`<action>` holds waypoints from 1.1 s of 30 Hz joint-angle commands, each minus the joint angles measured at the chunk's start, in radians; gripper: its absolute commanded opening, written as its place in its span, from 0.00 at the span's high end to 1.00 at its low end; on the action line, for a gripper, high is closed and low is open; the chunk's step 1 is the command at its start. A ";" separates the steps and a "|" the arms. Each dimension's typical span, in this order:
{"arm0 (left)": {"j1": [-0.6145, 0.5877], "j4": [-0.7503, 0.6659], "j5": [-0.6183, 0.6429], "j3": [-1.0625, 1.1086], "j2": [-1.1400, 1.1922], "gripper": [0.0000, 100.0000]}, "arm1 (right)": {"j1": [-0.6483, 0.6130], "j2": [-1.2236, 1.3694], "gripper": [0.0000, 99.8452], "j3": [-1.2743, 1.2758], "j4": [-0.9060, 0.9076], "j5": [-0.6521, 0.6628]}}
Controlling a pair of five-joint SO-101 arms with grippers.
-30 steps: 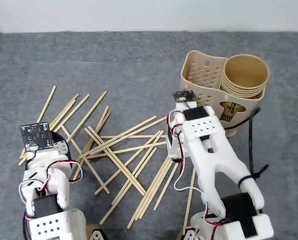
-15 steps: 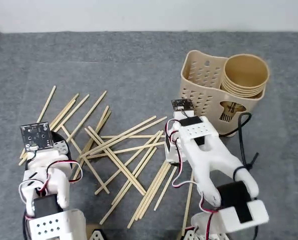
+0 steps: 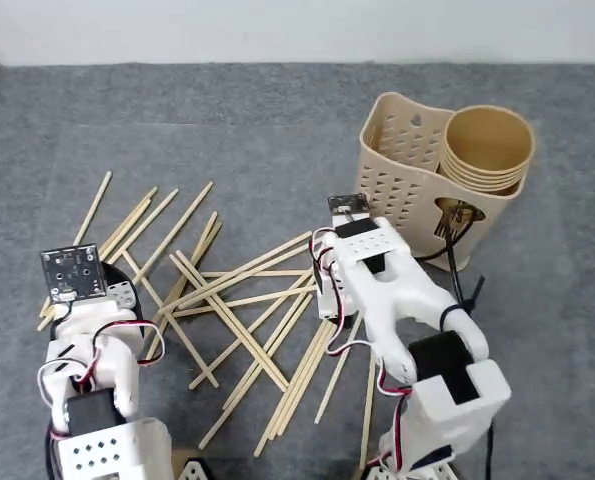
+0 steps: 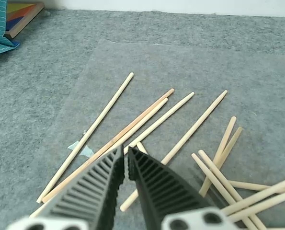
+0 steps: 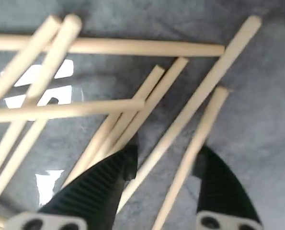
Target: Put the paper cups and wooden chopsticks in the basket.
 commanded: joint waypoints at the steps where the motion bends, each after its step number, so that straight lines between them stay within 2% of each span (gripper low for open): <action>1: 0.003 -0.021 0.000 -0.007 -0.012 0.98 | -0.065 0.038 0.91 -0.063 -0.007 -0.009; 6: 0.003 -0.021 0.000 -0.007 -0.012 0.98 | -0.091 0.042 0.99 -0.115 -0.005 -0.009; 13: 0.003 -0.021 0.000 -0.007 -0.012 0.98 | -0.147 0.033 0.99 -0.198 0.044 -0.009; 23: 0.003 -0.021 0.000 -0.007 -0.012 0.98 | -0.147 0.033 0.99 -0.474 0.369 -0.003; 33: 0.003 -0.021 0.000 -0.007 -0.012 0.98 | -0.151 0.051 0.98 -0.566 0.453 -0.002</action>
